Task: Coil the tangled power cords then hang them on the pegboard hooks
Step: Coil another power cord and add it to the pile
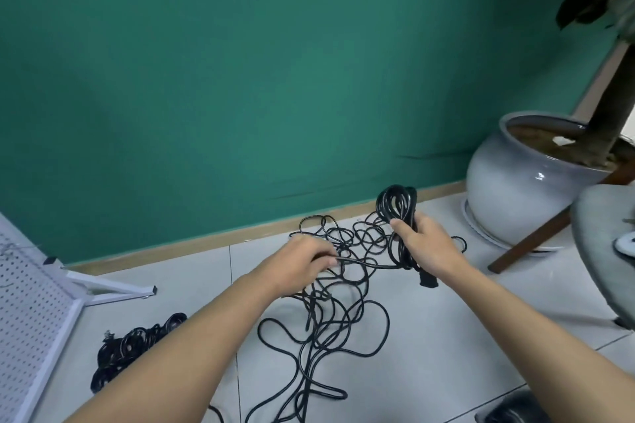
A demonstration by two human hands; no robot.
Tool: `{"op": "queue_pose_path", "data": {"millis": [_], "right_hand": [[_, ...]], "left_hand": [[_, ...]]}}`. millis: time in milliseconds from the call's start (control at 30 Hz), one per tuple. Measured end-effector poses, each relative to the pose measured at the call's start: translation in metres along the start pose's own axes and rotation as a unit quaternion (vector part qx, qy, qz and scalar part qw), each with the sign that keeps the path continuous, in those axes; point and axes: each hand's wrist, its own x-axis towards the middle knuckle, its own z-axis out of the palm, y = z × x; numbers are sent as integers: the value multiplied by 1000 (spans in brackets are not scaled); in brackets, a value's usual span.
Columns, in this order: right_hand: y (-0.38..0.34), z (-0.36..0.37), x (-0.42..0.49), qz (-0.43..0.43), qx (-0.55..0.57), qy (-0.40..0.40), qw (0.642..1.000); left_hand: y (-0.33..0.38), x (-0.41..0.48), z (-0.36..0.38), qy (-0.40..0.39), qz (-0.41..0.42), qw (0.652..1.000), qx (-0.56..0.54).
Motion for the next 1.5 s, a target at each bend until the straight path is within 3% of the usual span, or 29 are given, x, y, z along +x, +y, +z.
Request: {"op": "queue_pose_path", "data": {"millis": [133,267,400,567,733,833,967,1133,1500], "right_hand": [[-12,8,-8,-52,-31,-96,994],[-35,24,-21,-114,-35,-193,974],[-48,29,-30,-122,39,-253,959],[-52,38,-36,-156,-58,-274,947],[-54,38,-34,-167,-106,-236,952],[-56,38,-37,-171,-121,-228,951],[-53,36,-37,-129,-68,-256,956],[-54,37,-39,-98,1,-276,956],[-58,33,-42,-76,17,-276,958]], "left_hand": [[12,-5,-25,128,86,988,22],[17,-10,-37,224,94,969,-33],[23,-12,-44,263,77,958,-79],[18,-14,-42,252,56,961,-102],[18,-14,-34,259,51,962,-74],[16,-13,-36,211,71,973,-65],[12,-15,-38,153,97,983,-29],[4,-16,-38,157,63,982,-81],[8,-16,-31,175,24,973,-147]]}}
